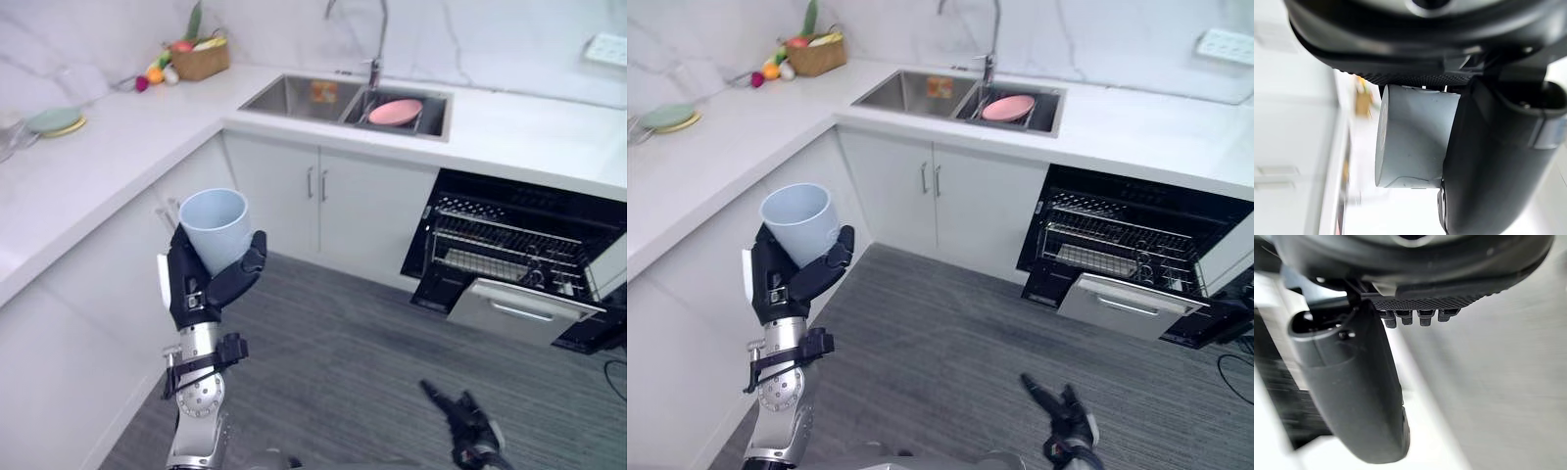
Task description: Walk over to the sink, pick up the cup, carry it to the dishwasher, place the cup inside the dishwasher, then close the dishwasher door
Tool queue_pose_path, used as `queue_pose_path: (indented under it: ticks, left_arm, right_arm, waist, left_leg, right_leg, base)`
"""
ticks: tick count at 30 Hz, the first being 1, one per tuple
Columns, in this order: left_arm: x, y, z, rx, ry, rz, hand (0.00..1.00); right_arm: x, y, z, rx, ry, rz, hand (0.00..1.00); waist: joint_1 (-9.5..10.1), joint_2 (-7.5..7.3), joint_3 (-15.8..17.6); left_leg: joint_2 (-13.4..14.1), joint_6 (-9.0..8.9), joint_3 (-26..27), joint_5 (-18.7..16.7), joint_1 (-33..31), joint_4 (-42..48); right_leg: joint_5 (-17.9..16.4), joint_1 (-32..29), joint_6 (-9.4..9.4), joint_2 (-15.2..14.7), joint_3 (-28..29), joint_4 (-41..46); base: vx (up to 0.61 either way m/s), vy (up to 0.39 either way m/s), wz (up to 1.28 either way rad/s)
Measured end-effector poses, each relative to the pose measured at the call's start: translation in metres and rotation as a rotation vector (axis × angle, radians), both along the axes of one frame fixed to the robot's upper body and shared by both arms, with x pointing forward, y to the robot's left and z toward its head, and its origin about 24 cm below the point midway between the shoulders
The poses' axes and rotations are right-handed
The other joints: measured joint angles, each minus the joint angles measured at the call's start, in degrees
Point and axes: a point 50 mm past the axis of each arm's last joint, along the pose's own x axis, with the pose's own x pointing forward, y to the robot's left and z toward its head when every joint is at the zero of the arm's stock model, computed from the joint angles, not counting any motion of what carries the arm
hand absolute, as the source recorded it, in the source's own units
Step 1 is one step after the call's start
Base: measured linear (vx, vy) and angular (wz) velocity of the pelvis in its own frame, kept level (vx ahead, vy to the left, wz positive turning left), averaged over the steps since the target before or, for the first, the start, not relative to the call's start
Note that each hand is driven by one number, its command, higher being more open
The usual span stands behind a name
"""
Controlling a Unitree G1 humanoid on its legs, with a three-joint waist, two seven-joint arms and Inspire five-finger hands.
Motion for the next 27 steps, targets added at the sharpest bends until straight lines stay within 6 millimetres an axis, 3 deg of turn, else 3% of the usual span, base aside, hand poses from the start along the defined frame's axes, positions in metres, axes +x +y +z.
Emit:
queue_pose_path:
  ticks: [1,2,3,4,5,6,7,8,9,10,13,14,15,16,17,18,19,20,22,23,24,26,27]
  left_arm:
    - [0.0,-0.002,0.003,0.029,-0.015,-0.044,0.0]
    - [0.0,-0.004,0.004,0.036,-0.026,-0.065,0.0]
    - [0.001,-0.008,0.005,0.047,-0.034,-0.101,0.0]
    - [0.001,-0.015,0.004,0.046,-0.032,-0.143,0.0]
    - [0.001,-0.017,0.004,0.046,-0.031,-0.158,0.0]
    - [0.001,-0.022,0.004,0.047,-0.03,-0.183,0.0]
    - [0.0,-0.026,0.004,0.046,-0.032,-0.198,0.0]
    - [0.0,-0.028,0.006,0.054,-0.038,-0.209,0.0]
    - [-0.001,-0.029,0.009,0.072,-0.053,-0.222,0.0]
    - [0.0,-0.033,0.012,0.059,-0.065,-0.232,0.0]
    - [0.004,-0.044,0.018,0.094,-0.093,-0.274,0.0]
    - [0.004,-0.047,0.017,0.113,-0.092,-0.28,0.0]
    - [0.002,-0.048,0.015,0.122,-0.086,-0.286,0.0]
    - [0.0,-0.052,0.013,0.114,-0.076,-0.291,0.0]
    - [-0.005,-0.054,0.011,0.088,-0.066,-0.288,0.0]
    - [-0.008,-0.055,0.009,0.078,-0.059,-0.283,0.0]
    - [-0.014,-0.056,0.006,0.054,-0.041,-0.274,0.0]
    - [-0.016,-0.056,0.004,0.049,-0.031,-0.272,0.0]
    - [-0.017,-0.055,0.001,0.046,-0.016,-0.264,0.0]
    - [-0.017,-0.054,0.001,0.044,-0.017,-0.259,0.0]
    - [-0.016,-0.052,0.001,0.044,-0.018,-0.247,0.0]
    - [-0.014,-0.052,0.001,0.035,-0.015,-0.245,0.0]
    - [-0.014,-0.052,-0.001,0.031,-0.004,-0.24,0.0]
  right_arm:
    - [-0.001,-0.008,0.009,-0.058,-0.065,-0.035,1.0]
    - [0.001,-0.013,0.015,-0.074,-0.109,-0.066,1.0]
    - [0.005,-0.021,0.026,-0.087,-0.192,-0.129,1.0]
    - [0.014,-0.031,0.044,-0.111,-0.304,-0.188,1.0]
    - [0.019,-0.033,0.054,-0.129,-0.353,-0.199,1.0]
    - [0.03,-0.037,0.076,-0.174,-0.449,-0.2,1.0]
    - [0.037,-0.04,0.094,-0.212,-0.526,-0.197,1.0]
    - [0.043,-0.042,0.115,-0.254,-0.61,-0.189,1.0]
    - [0.047,-0.042,0.137,-0.298,-0.696,-0.175,1.0]
    - [0.065,-0.046,0.169,-0.366,-0.828,-0.118,1.0]
    - [0.087,-0.042,0.198,-0.413,-0.947,-0.067,1.0]
    - [0.096,-0.035,0.206,-0.423,-0.977,-0.037,1.0]
    - [0.097,-0.031,0.21,-0.438,-0.98,-0.012,1.0]
    - [0.095,-0.026,0.213,-0.443,-0.983,0.014,1.0]
    - [0.092,-0.021,0.215,-0.441,-0.98,0.038,1.0]
    - [0.091,-0.017,0.216,-0.443,-0.981,0.052,1.0]
    - [0.089,-0.012,0.216,-0.454,-0.972,0.073,1.0]
    - [0.089,-0.01,0.215,-0.457,-0.964,0.078,1.0]
    - [0.092,-0.006,0.212,-0.456,-0.929,0.105,1.0]
    - [0.093,-0.005,0.212,-0.452,-0.925,0.112,1.0]
    - [0.097,-0.003,0.213,-0.445,-0.928,0.126,1.0]
    - [0.099,-0.003,0.216,-0.455,-0.931,0.146,1.0]
    - [0.102,-0.004,0.219,-0.463,-0.932,0.164,1.0]
  waist:
    - [-0.97,0.39,-0.52]
    - [-1.21,0.05,-0.57]
    - [-1.31,0.15,-0.32]
    - [-2.04,0.8,0.16]
    - [-2.84,1.09,0.52]
    - [-4.1,1.75,1.36]
    - [-4.8,2.13,1.96]
    - [-4.99,1.82,1.92]
    - [-4.81,-0.21,1.08]
    - [-4.34,1.76,1.5]
    - [-3.88,1.88,1.77]
    - [-3.41,2.04,1.89]
    - [-3.28,2.45,2.14]
    - [-3.11,3.19,2.6]
    - [-2.62,4.23,2.8]
    - [-2.35,4.52,2.71]
    - [-1.89,4.97,2.44]
    - [-1.71,5.1,2.42]
    - [-0.73,4.86,2.62]
    - [-0.7,4.88,2.6]
    - [-0.83,4.83,2.63]
    - [-0.95,4.74,2.68]
    - [-0.8,5.12,2.45]
  left_leg:
    - [-0.25,0.26,0.06,0.16,2.5,-2.97]
    - [-0.45,0.26,0.36,0.35,3.72,-4.21]
    - [-0.86,-0.28,0.98,0.5,5.57,-5.94]
    - [-0.57,-0.7,1.27,0.16,7.88,-7.33]
    - [-0.06,-1.05,1.15,-0.06,8.69,-7.57]
    - [1.3,-1.9,1.01,-0.55,10.28,-7.45]
    - [2.55,-3.18,1.15,-1.31,11.74,-7.02]
    - [2.88,-5.31,1.82,-2.92,12.92,-5.52]
    - [1.93,-5.95,3.07,-4.89,13.69,-2.26]
    - [5.32,-5.89,3.48,-9.22,13.53,3.14]
    - [6.79,-5.25,4.85,-7.4,13.11,0.0]
    - [7.92,-5.27,5.96,-6.92,13.63,3.64]
    - [9.19,-5.38,5.97,-6.76,13.03,9.33]
    - [12.01,-5.23,6.11,-3.99,9.0,22.35]
    - [15.47,-3.71,5.33,5.58,2.25,36.93]
    - [16.89,-4.33,4.43,7.0,-1.35,43.39]
    - [19.27,-4.73,3.43,5.48,-7.12,51.22]
    - [19.8,-4.8,3.18,4.41,-9.02,51.98]
    - [19.65,-5.1,3.2,-0.94,-11.86,40.83]
    - [19.08,-5.59,3.18,-1.73,-11.91,36.13]
    - [17.31,-5.63,2.66,-2.13,-11.9,25.3]
    - [12.58,-6.08,-2.24,-0.63,-11.93,9.1]
    - [10.01,-6.41,-7.65,2.1,-12.1,0.99]
  right_leg:
    - [-0.14,-3.18,-0.12,4.05,-0.94,2.35]
    - [-0.38,-4.86,-0.58,4.81,-2.69,2.63]
    - [-1.29,-7.64,-2.17,4.76,-6.45,2.41]
    - [-3.22,-10.71,-5.6,4.25,-11.41,1.03]
    - [-4.19,-11.83,-7.42,4.15,-13.41,-0.28]
    - [-5.54,-13.66,-10.11,4.35,-16.63,-4.0]
    - [-5.4,-14.66,-10.75,4.83,-18.27,-7.95]
    - [-2.78,-14.48,-11.89,5.33,-20.38,-15.8]
    - [8.21,-12.74,-15.85,4.24,-23.79,-27.85]
    - [8.7,-11.45,-21.91,6.55,-25.49,-27.0]
    - [6.23,-8.85,-21.59,10.53,-23.26,-28.6]
    - [4.44,-7.06,-21.18,12.28,-22.03,-28.64]
    - [3.01,-5.04,-20.43,13.18,-21.47,-29.4]
    - [2.25,-1.52,-20.53,14.6,-20.78,-31.84]
    - [2.41,1.81,-20.28,16.06,-19.44,-35.31]
    - [2.77,3.04,-19.78,16.53,-18.54,-36.9]
    - [3.79,5.34,-18.92,17.47,-16.48,-39.5]
    - [4.15,6.62,-19.05,17.58,-15.72,-40.86]
    - [5.19,11.12,-19.58,17.16,-11.27,-44.11]
    - [5.2,11.88,-19.44,16.95,-10.11,-44.53]
    - [4.81,12.41,-18.75,16.08,-7.81,-44.75]
    - [3.95,12.34,-17.26,13.92,-4.16,-44.69]
    - [3.26,12.26,-16.15,12.98,-1.21,-44.69]
  base:
    - [0.38,0.059,-0.02]
    - [0.5,0.077,-0.14]
    - [0.47,0.066,-0.24]
    - [0.48,0.059,-0.18]
    - [0.51,0.029,-0.05]
    - [0.53,-0.018,0.05]
    - [0.54,-0.038,-0.03]
    - [0.59,-0.057,-0.22]
    - [0.62,-0.076,-0.74]
    - [0.7,-0.093,-0.8]
    - [0.39,-0.115,-0.71]
    - [0.18,-0.086,-0.55]
    - [0.23,-0.095,-0.52]
    - [0.25,-0.079,-0.39]
    - [0.31,-0.058,-0.41]
    - [0.28,-0.023,-0.62]
    - [0.24,0.006,-0.58]
    - [0.32,0.008,-0.74]
    - [0.42,0.043,-0.85]
    - [0.36,0.119,-0.96]
    - [0.33,0.179,-0.9]
    - [0.29,0.218,-0.95]
    - [0.28,0.266,-1.19]
